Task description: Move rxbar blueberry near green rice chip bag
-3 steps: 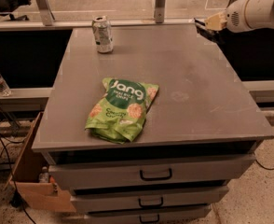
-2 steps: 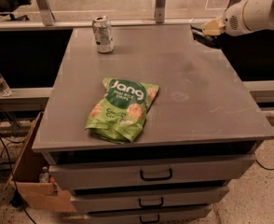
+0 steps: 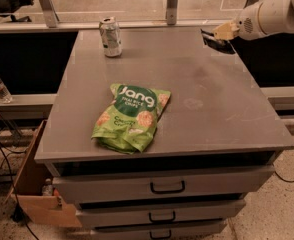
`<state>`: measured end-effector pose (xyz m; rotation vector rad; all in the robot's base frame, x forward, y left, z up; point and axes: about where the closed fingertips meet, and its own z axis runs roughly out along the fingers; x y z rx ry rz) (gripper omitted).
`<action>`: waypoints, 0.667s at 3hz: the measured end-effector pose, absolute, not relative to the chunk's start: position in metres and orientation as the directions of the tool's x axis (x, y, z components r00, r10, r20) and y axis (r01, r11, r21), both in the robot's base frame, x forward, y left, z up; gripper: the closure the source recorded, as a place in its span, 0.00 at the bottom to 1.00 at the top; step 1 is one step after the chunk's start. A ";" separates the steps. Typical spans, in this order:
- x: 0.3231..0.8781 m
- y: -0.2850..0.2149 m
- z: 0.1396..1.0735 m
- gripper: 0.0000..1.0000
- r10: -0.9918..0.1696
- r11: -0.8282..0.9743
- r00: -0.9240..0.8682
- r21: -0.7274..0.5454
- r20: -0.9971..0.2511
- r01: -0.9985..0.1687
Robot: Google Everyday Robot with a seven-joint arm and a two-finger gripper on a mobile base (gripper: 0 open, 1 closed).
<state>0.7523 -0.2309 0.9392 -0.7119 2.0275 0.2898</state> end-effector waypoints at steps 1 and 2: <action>0.729 -0.215 0.949 1.00 -0.358 0.781 -0.383 -0.048 -0.852 -0.623; 0.683 -0.189 0.942 1.00 -0.332 0.743 -0.407 0.030 -0.851 -0.668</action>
Offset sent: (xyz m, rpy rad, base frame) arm -0.1324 0.0691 -0.0022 0.1727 0.1234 0.1642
